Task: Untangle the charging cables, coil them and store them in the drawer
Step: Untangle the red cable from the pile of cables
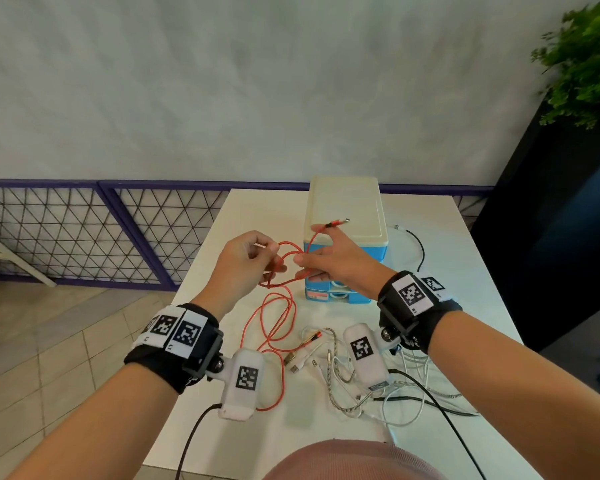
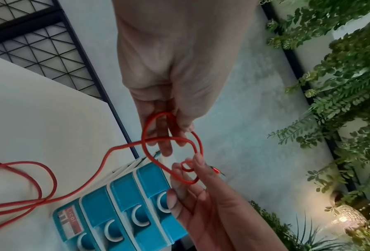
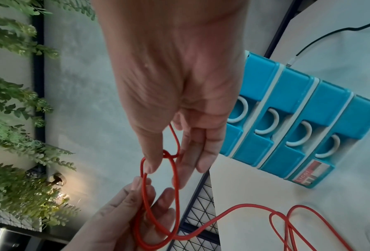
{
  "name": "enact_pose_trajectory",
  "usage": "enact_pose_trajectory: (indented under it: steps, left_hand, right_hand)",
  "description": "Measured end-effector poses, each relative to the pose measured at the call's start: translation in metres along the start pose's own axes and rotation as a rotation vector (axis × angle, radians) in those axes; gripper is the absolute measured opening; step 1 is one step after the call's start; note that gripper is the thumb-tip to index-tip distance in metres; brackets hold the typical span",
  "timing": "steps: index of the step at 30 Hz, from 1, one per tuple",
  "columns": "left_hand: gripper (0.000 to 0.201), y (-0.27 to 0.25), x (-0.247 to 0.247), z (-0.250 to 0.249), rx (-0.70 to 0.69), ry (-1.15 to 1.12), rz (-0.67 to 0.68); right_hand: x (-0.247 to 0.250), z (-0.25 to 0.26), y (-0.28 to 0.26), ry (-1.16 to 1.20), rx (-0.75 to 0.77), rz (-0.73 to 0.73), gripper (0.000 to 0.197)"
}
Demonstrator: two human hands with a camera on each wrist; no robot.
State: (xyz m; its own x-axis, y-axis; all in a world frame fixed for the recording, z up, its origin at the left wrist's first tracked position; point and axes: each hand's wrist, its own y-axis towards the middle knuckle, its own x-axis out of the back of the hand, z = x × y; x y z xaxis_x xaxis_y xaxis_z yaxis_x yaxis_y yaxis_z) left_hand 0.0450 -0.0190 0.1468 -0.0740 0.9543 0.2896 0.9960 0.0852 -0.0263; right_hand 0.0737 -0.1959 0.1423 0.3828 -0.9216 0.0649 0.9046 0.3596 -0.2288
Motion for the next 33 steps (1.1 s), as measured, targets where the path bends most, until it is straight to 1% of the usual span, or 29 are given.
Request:
enact_pose_trajectory:
  steps: [2,3,4,6,7,9,11,14,16,18,19,20,22,23,24,25,26,27,28,29,31,32,33]
  left_hand:
    - [0.013,0.000,-0.002,-0.001,0.045,-0.025,0.005]
    - [0.015,0.000,-0.003,-0.001,0.072,-0.058,-0.002]
    - [0.016,0.000,-0.003,-0.001,0.106,-0.115,-0.018]
    - [0.016,0.003,-0.002,-0.001,0.180,-0.305,-0.070]
    - [0.016,0.006,0.000,0.001,0.206,-0.415,-0.098]
    - [0.017,0.011,0.007,0.006,0.241,-0.607,-0.139]
    - [0.020,0.015,0.014,0.010,0.274,-0.761,-0.143]
    - [0.023,0.016,0.024,0.014,0.286,-0.888,-0.161]
    - [0.022,0.015,0.031,0.016,0.289,-0.890,-0.186]
    - [0.022,0.012,0.035,0.016,0.290,-0.862,-0.176]
    - [0.022,0.011,0.036,0.015,0.288,-0.826,-0.154]
    - [0.019,0.009,0.035,0.012,0.280,-0.778,-0.124]
    - [0.013,0.004,0.032,0.006,0.246,-0.683,-0.059]
    - [0.013,0.002,0.030,0.003,0.225,-0.646,-0.028]
    - [0.013,0.000,0.027,0.000,0.202,-0.606,0.004]
    - [0.014,-0.002,0.023,-0.004,0.176,-0.553,0.031]
    - [0.016,-0.004,0.018,-0.007,0.144,-0.483,0.047]
    - [0.017,-0.006,0.011,-0.009,0.106,-0.407,0.057]
    - [0.018,-0.008,0.004,-0.011,0.065,-0.330,0.068]
    - [0.019,-0.010,-0.004,-0.013,0.026,-0.257,0.090]
    - [0.017,-0.014,-0.017,-0.014,-0.035,-0.155,0.165]
    - [0.017,-0.015,-0.021,-0.013,-0.057,-0.129,0.204]
    - [0.016,-0.018,-0.024,-0.009,-0.070,-0.109,0.244]
  right_hand:
    - [0.001,-0.001,0.000,-0.009,0.006,-0.015,0.062]
    - [0.003,-0.002,0.000,-0.011,0.013,-0.020,0.056]
    - [0.005,-0.003,0.001,-0.011,0.020,-0.028,0.046]
    - [0.010,-0.005,0.002,-0.010,0.034,-0.051,0.028]
    - [0.013,-0.006,0.003,-0.007,0.043,-0.067,0.024]
    - [0.018,-0.007,0.004,-0.002,0.042,-0.101,0.017]
    - [0.019,-0.007,0.005,0.002,0.003,-0.134,0.012]
    - [0.019,-0.006,0.006,0.040,-0.060,-0.201,0.006]
    - [0.019,-0.006,0.005,0.046,-0.078,-0.246,0.008]
    - [0.019,-0.006,0.004,-0.041,-0.096,-0.269,0.013]
    - [0.019,-0.009,0.005,-0.115,-0.116,-0.269,0.011]
    - [0.018,-0.010,0.005,-0.189,-0.137,-0.253,0.007]
    - [0.017,-0.018,0.008,-0.382,-0.155,-0.177,0.013]
    - [0.015,-0.020,0.009,-0.525,-0.119,-0.139,0.018]
    - [0.012,-0.021,0.009,-0.658,-0.049,-0.115,0.024]
    - [0.007,-0.018,0.008,-0.721,0.035,-0.102,0.032]
    - [0.001,-0.014,0.007,-0.681,0.090,-0.080,0.042]
    - [-0.005,-0.007,0.006,-0.543,0.089,-0.048,0.051]
    - [-0.011,0.000,0.004,-0.360,0.045,-0.004,0.057]
    - [-0.016,0.005,0.004,-0.162,-0.016,0.053,0.057]
    - [-0.022,0.012,0.005,0.236,-0.052,0.129,0.047]
    - [-0.022,0.015,0.006,0.426,-0.043,0.113,0.040]
    - [-0.020,0.019,0.009,0.598,-0.033,0.063,0.034]
